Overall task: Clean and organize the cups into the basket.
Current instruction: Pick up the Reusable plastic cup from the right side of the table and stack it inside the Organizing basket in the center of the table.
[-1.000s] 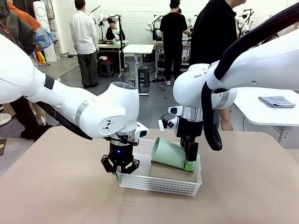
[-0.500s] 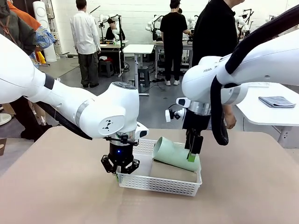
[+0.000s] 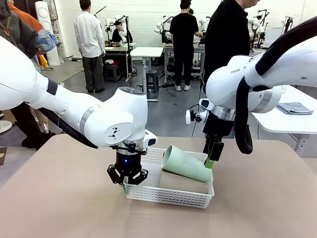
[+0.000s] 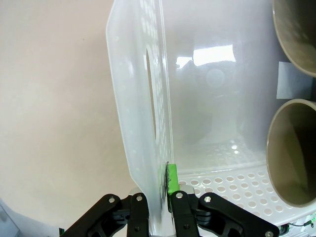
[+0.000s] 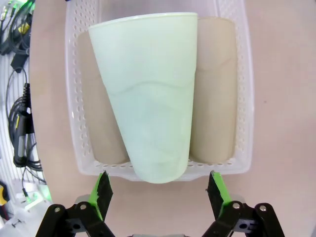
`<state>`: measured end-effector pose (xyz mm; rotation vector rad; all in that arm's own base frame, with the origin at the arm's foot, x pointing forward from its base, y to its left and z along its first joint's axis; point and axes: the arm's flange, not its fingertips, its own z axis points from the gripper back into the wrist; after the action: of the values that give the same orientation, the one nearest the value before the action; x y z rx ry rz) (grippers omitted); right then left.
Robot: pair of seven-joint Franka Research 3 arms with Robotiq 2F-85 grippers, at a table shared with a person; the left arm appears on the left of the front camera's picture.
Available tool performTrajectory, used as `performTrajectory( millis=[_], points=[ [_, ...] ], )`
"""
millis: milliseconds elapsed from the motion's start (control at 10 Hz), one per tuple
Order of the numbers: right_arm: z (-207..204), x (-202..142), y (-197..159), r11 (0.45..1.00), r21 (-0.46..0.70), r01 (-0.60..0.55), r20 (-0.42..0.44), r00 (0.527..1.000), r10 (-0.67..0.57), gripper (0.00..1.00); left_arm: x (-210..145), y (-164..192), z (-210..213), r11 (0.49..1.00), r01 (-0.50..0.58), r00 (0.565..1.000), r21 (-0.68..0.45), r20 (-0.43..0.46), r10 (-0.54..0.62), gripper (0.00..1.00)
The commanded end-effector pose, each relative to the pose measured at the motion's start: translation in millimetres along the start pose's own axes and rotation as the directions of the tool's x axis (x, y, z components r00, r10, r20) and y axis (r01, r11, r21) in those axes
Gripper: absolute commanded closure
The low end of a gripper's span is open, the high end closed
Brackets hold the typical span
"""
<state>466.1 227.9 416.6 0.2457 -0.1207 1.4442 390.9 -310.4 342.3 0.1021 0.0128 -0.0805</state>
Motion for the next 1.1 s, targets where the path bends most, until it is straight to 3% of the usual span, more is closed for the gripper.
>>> performTrajectory(
  millis=[0,300,500,600,700,800,1000],
  points=[
    [20,-33,26,0.993,-0.072,-0.092,0.143,0.984,0.101,0.0,-1,0,-2,1.0,-0.002,1.0,0.009,-0.005,0.002,1.0],
    [58,-107,56,0.966,-0.156,-0.208,0.393,0.884,0.254,0.0,-1,0,-2,1.0,-0.002,1.0,0.009,-0.005,0.002,1.0],
    [63,-147,59,0.964,-0.184,-0.19,0.492,0.832,0.257,0.0,-1,0,-2,1.0,-0.002,1.0,0.009,-0.005,0.002,1.0],
    [64,-156,58,0.969,-0.179,-0.168,0.509,0.827,0.238,0.0,-1,0,-2,1.0,-0.002,1.0,0.009,-0.005,0.002,1.0],
    [62,-156,56,0.983,-0.154,-0.096,0.496,0.853,0.161,0.0,-1,0,-2,1.0,-0.002,1.0,0.009,-0.005,0.002,1.0],
    [73,-154,61,0.964,-0.205,-0.171,0.48,0.84,0.251,0.0,-1,0,-2,1.0,-0.002,1.0,0.009,-0.005,0.002,1.0],
    [73,-154,61,0.964,-0.205,-0.171,0.48,0.84,0.251,0.0,-1,0,-2,1.0,-0.002,1.0,0.009,-0.005,0.002,1.0]
  ],
)
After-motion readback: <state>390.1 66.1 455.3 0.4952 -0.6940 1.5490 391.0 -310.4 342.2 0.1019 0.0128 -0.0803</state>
